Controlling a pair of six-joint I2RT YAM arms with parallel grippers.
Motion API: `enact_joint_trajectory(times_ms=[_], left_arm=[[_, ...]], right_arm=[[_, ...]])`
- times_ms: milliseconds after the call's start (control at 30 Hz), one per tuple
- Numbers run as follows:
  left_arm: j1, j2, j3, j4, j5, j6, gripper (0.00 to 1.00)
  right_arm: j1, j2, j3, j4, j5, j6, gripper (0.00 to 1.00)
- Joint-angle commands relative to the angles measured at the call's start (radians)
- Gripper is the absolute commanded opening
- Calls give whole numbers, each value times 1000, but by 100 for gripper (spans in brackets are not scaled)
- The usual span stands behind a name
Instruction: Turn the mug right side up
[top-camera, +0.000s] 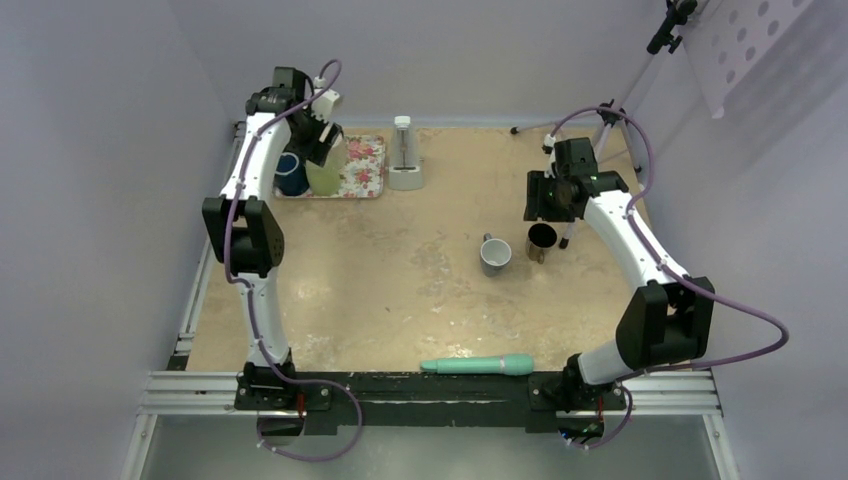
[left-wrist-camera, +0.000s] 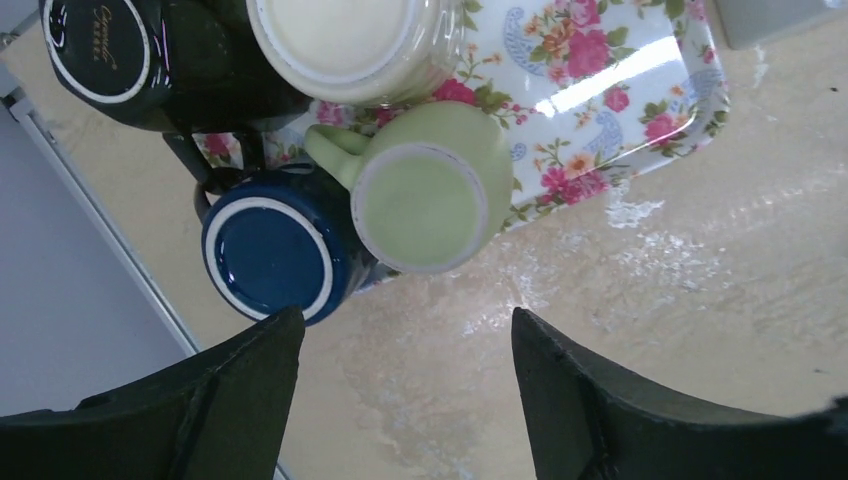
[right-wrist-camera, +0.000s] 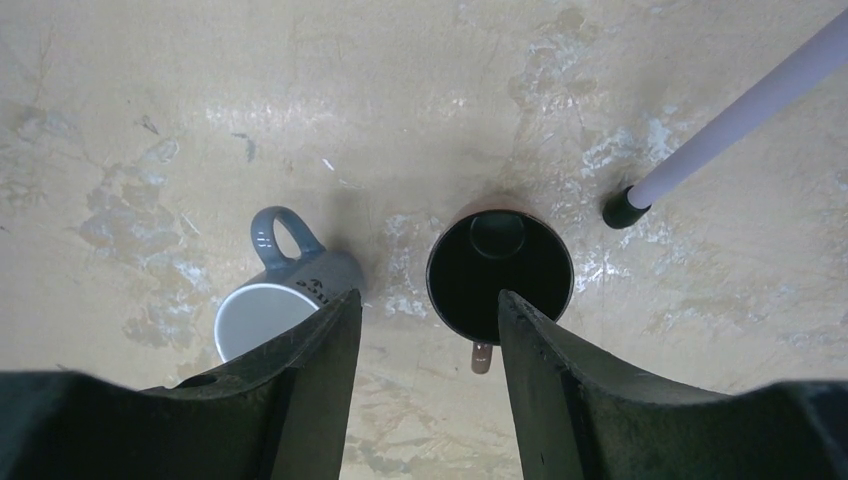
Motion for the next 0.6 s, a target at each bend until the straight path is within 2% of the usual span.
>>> enact_joint_trajectory(times_ms=[0,100,233,433,567], left_arm=[[-5,62,96,42,-14,0,77],[-4,133,169,-16,25,-28,78],[-6,138,115,-19,159,-71,76],[-11,144,54,-24,236,-151,71],[-34,110,-10,-19,358,-163,70]], right_arm=[[7,-16,-21,4,-18,-1,56],[7,-24,-20,-6,-6,-6,56],[7,-43,-22,-7,11,-5,56],[7,-38,-5,-18,18,-16,56],[7,-37,2,-21,18,-20,56]])
